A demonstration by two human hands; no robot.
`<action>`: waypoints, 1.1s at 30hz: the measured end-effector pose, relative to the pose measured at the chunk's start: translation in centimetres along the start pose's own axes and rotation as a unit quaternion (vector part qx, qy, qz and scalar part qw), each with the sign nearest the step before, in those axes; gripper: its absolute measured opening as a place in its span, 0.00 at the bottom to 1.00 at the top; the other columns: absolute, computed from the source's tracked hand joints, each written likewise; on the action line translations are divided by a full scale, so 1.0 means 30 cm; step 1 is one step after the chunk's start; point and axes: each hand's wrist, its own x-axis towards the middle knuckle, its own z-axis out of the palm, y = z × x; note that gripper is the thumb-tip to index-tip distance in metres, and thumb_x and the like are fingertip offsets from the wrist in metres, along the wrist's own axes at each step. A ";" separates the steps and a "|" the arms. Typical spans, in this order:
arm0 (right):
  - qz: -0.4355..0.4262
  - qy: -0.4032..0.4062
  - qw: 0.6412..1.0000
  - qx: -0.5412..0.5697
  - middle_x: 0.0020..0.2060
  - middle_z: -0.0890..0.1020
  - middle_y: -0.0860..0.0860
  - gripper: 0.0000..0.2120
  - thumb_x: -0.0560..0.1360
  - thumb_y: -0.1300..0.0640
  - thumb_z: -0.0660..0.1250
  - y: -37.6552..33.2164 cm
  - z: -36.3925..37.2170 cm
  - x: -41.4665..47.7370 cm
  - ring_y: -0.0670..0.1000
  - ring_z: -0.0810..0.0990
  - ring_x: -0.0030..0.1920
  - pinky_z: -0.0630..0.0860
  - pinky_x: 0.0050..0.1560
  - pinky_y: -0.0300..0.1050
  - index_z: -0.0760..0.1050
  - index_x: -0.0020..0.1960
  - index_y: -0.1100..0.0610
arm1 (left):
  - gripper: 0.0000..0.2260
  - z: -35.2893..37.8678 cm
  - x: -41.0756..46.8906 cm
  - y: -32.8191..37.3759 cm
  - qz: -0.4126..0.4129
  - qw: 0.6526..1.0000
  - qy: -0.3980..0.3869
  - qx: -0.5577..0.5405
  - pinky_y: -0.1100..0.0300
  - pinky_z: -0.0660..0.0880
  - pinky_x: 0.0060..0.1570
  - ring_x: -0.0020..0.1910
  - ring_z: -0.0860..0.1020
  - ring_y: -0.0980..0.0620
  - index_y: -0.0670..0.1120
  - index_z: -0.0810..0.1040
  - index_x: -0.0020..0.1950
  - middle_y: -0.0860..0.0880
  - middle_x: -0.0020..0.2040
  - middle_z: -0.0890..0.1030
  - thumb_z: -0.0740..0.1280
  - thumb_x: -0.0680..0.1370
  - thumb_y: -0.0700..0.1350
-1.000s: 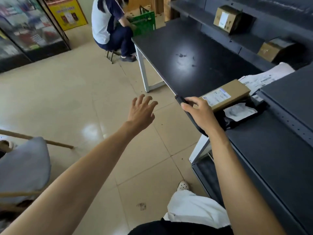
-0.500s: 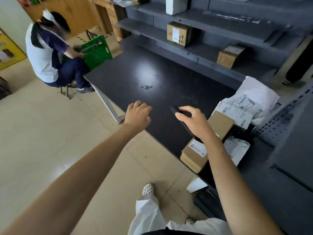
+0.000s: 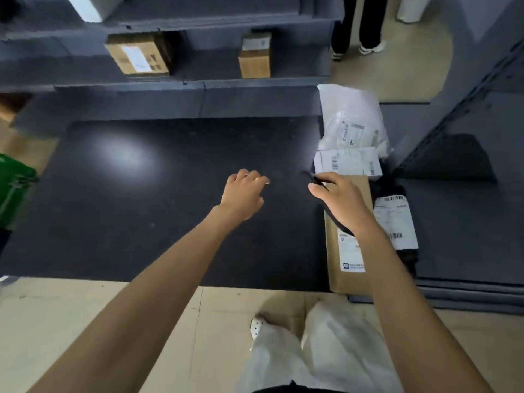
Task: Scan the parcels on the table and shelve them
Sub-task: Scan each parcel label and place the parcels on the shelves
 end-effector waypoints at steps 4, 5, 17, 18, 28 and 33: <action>0.058 0.092 0.994 -0.005 0.58 0.82 0.49 0.17 0.78 0.49 0.68 0.086 -0.115 0.037 0.51 0.79 0.59 0.73 0.56 0.46 0.78 0.65 0.53 | 0.28 0.022 0.183 0.166 0.133 0.990 -0.028 0.027 0.50 0.61 0.70 0.73 0.63 0.45 0.53 0.63 0.77 0.50 0.74 0.67 0.66 0.77 0.42; 0.070 0.109 0.992 -0.004 0.59 0.81 0.50 0.18 0.78 0.49 0.68 0.108 -0.147 0.050 0.52 0.79 0.60 0.74 0.59 0.48 0.77 0.66 0.54 | 0.31 0.027 0.224 0.212 0.163 0.986 -0.031 0.036 0.50 0.60 0.70 0.74 0.61 0.44 0.54 0.60 0.78 0.49 0.76 0.64 0.66 0.77 0.42; 0.173 0.259 0.948 0.068 0.64 0.79 0.51 0.22 0.75 0.43 0.69 0.278 -0.336 -0.004 0.52 0.77 0.64 0.73 0.66 0.56 0.76 0.66 0.51 | 0.33 -0.015 0.402 0.633 0.401 0.867 -0.152 0.254 0.41 0.45 0.76 0.79 0.39 0.40 0.58 0.42 0.80 0.48 0.81 0.40 0.59 0.82 0.50; 0.181 0.272 0.942 0.076 0.63 0.79 0.52 0.23 0.75 0.43 0.69 0.283 -0.335 -0.023 0.53 0.77 0.65 0.73 0.67 0.56 0.77 0.66 0.52 | 0.32 -0.004 0.405 0.638 0.414 0.855 -0.148 0.276 0.41 0.45 0.76 0.79 0.39 0.40 0.58 0.43 0.81 0.48 0.81 0.41 0.58 0.82 0.50; 0.193 0.334 0.916 0.108 0.65 0.78 0.50 0.20 0.78 0.46 0.68 0.142 -0.068 -0.120 0.51 0.75 0.66 0.71 0.68 0.50 0.76 0.68 0.51 | 0.52 0.113 0.321 0.302 0.467 0.842 -0.097 0.251 0.40 0.52 0.75 0.79 0.48 0.37 0.49 0.48 0.80 0.47 0.80 0.52 0.79 0.66 0.53; 0.154 0.285 0.941 0.097 0.64 0.79 0.50 0.21 0.78 0.45 0.68 -0.039 0.142 -0.094 0.51 0.76 0.64 0.73 0.64 0.50 0.75 0.69 0.50 | 0.52 0.082 0.247 -0.023 0.411 0.879 -0.037 0.238 0.42 0.53 0.74 0.77 0.56 0.40 0.47 0.50 0.79 0.45 0.78 0.58 0.77 0.64 0.58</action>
